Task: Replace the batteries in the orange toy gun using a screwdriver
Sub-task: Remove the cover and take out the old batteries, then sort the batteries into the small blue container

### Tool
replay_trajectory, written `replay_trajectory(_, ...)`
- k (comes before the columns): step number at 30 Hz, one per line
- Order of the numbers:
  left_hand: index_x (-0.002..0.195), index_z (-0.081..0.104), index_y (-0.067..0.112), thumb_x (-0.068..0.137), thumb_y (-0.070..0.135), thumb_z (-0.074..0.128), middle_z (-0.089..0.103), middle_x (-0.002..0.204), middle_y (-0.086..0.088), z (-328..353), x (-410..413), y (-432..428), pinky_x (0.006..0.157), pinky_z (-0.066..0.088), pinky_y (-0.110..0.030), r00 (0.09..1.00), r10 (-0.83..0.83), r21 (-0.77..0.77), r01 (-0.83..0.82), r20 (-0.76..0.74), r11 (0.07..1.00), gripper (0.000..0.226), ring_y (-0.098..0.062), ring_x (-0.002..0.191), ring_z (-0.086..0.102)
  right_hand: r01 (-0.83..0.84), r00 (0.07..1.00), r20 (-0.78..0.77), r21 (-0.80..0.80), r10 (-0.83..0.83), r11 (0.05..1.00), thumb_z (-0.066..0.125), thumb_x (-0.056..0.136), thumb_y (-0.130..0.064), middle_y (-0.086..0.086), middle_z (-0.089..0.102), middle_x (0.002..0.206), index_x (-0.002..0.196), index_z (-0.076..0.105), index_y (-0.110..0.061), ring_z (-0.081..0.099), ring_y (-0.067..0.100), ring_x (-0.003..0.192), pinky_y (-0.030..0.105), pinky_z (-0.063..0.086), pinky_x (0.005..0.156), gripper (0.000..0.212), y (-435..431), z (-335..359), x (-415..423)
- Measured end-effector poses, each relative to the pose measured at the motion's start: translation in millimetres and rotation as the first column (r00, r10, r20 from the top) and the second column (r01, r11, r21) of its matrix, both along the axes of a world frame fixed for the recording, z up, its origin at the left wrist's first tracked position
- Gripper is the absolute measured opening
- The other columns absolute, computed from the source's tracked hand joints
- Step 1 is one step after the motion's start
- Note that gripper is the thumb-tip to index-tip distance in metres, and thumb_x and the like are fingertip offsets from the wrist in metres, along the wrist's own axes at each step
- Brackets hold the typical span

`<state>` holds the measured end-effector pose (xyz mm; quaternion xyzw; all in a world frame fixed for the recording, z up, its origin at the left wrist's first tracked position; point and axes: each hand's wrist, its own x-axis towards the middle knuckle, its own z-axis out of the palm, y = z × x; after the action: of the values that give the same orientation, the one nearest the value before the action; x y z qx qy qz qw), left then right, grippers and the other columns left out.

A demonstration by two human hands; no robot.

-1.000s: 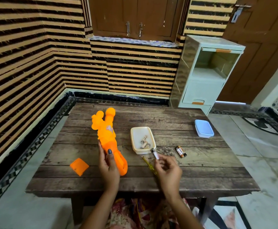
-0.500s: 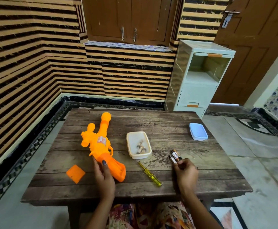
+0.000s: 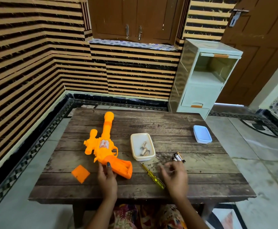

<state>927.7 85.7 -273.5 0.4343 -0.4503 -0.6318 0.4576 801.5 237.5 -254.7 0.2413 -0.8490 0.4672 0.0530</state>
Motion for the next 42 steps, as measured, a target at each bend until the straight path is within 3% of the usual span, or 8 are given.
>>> replay_trajectory(3,0.142,0.033,0.009,0.097,0.012,0.042,0.048,0.133,-0.019,1.0,-0.6,-1.5,0.090,0.044,-0.043,0.999,0.034,0.076,-0.032,-0.029,0.997,0.046,-0.034,0.121,0.048,-0.352,0.931,-0.062,0.114,0.360,0.929,0.073,0.075,-0.022,-0.009,0.059,0.091,0.091,0.066,-0.020,0.050,-0.003,0.087,0.000,0.034,0.079,0.018,-21.4,6.0,27.0)
replay_trajectory(6,0.141,0.036,0.009,0.096,0.011,0.044,0.050,0.132,-0.019,3.2,0.6,-2.6,0.088,0.044,-0.041,0.996,0.063,0.139,-0.054,-0.066,0.989,0.046,-0.033,0.120,0.049,-0.567,0.812,0.024,0.266,0.583,0.779,0.060,0.079,-0.032,-0.003,0.055,0.122,0.118,0.059,-0.022,0.050,0.009,0.114,0.009,0.032,0.096,0.040,-49.7,13.3,48.2)
replay_trajectory(9,0.140,0.037,0.010,0.096,0.009,0.045,0.053,0.124,-0.012,7.1,4.4,-10.1,0.086,0.043,-0.038,0.992,0.096,0.170,-0.081,-0.085,0.982,0.045,-0.028,0.114,0.051,-0.585,0.793,0.117,0.421,0.598,0.693,0.057,0.085,-0.027,0.003,0.034,0.146,0.137,0.042,-0.025,0.036,0.021,0.133,0.024,0.028,0.108,0.054,-80.6,18.2,59.6)
replay_trajectory(15,0.138,0.040,0.006,0.092,-0.001,0.049,0.054,0.125,-0.007,12.3,21.4,-33.9,0.102,0.040,-0.049,0.994,0.101,0.151,-0.105,0.035,0.983,0.047,-0.020,0.108,0.052,-0.642,0.757,0.232,0.434,0.610,0.632,0.054,0.087,-0.018,0.001,0.031,0.148,0.135,0.047,-0.020,0.044,0.021,0.128,0.024,0.032,0.104,0.048,-119.0,17.1,67.3)
replay_trajectory(20,0.130,0.048,-0.001,0.090,-0.002,0.052,0.053,0.114,0.003,14.0,30.8,-42.5,0.090,0.037,-0.029,0.986,0.076,0.059,-0.085,0.148,0.995,0.040,-0.015,0.107,0.050,-0.654,0.750,0.243,0.416,0.615,0.632,0.054,0.090,-0.020,0.002,0.032,0.147,0.134,0.047,-0.017,0.041,0.019,0.128,0.018,0.028,0.104,0.045,-141.9,17.6,68.2)
replay_trajectory(29,0.130,0.048,-0.001,0.091,-0.004,0.048,0.057,0.122,-0.008,18.2,38.6,-39.6,0.095,0.038,-0.026,0.983,0.047,0.033,-0.053,0.176,0.998,0.039,-0.019,0.116,0.052,-0.654,0.743,0.223,0.439,0.630,0.616,0.056,0.089,-0.019,0.005,0.039,0.141,0.130,0.050,-0.015,0.046,0.019,0.121,0.007,0.026,0.086,0.043,-162.2,20.9,65.8)
replay_trajectory(33,0.128,0.052,0.003,0.090,-0.005,0.047,0.059,0.124,-0.013,21.5,36.7,-31.2,0.094,0.040,-0.029,0.971,0.081,-0.104,-0.058,0.225,0.993,0.039,-0.025,0.116,0.054,-0.661,0.729,0.190,0.448,0.658,0.602,0.058,0.088,-0.026,0.006,0.035,0.146,0.131,0.051,-0.015,0.043,0.022,0.127,0.017,0.029,0.102,0.044,-156.3,20.4,64.7)
replay_trajectory(42,0.120,0.055,0.019,0.082,0.008,0.046,0.060,0.123,-0.003,32.6,-3.7,4.5,0.100,0.042,-0.033,0.976,-0.050,-0.304,0.115,0.214,0.946,0.040,-0.018,0.117,0.055,-0.532,0.830,-0.017,0.276,0.558,0.800,0.062,0.080,-0.017,0.003,0.062,0.117,0.108,0.067,-0.013,0.059,0.021,0.108,0.018,0.039,0.091,0.029,-104.9,51.1,14.5)
